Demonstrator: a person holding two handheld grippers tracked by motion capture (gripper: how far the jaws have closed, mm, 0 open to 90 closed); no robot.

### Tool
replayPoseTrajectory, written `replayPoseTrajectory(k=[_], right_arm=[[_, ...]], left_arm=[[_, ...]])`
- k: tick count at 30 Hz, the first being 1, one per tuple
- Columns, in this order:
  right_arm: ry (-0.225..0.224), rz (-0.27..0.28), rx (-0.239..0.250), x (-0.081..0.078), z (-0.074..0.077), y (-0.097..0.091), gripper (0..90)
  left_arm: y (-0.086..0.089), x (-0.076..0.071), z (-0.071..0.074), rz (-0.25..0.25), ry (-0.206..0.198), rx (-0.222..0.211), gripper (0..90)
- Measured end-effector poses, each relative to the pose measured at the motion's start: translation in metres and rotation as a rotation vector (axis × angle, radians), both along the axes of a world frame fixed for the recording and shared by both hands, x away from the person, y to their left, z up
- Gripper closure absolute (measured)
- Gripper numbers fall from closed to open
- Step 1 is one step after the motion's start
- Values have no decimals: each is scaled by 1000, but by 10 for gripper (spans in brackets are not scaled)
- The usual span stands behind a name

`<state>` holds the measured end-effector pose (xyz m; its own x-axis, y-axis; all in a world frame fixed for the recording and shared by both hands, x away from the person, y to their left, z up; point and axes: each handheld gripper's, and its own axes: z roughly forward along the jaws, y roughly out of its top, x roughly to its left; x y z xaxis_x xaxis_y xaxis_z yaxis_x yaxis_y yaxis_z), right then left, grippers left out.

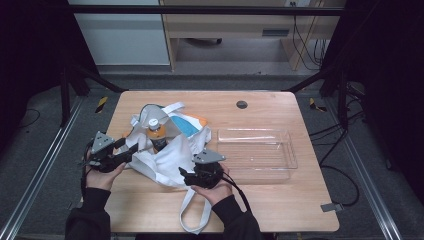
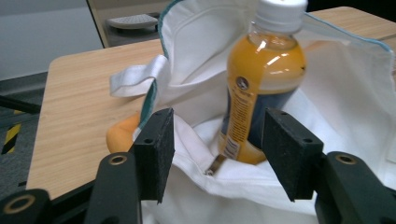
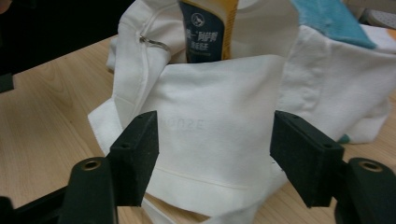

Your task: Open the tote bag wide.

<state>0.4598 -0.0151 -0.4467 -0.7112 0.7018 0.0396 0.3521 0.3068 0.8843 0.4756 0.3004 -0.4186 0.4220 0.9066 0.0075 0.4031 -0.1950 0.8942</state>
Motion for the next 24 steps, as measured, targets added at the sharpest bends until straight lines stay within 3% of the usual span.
replayPoseTrajectory(k=[5, 14, 24], right_arm=[[8, -10, 38, -2, 5, -17, 258], [-12, -39, 34, -7, 16, -46, 202], [-8, -75, 22, -11, 21, -76, 176]], left_arm=[[-3, -9, -1, -12, 5, -7, 403], [-9, -25, 3, -42, -5, -11, 356], [-16, -30, 8, -55, -7, -22, 328]])
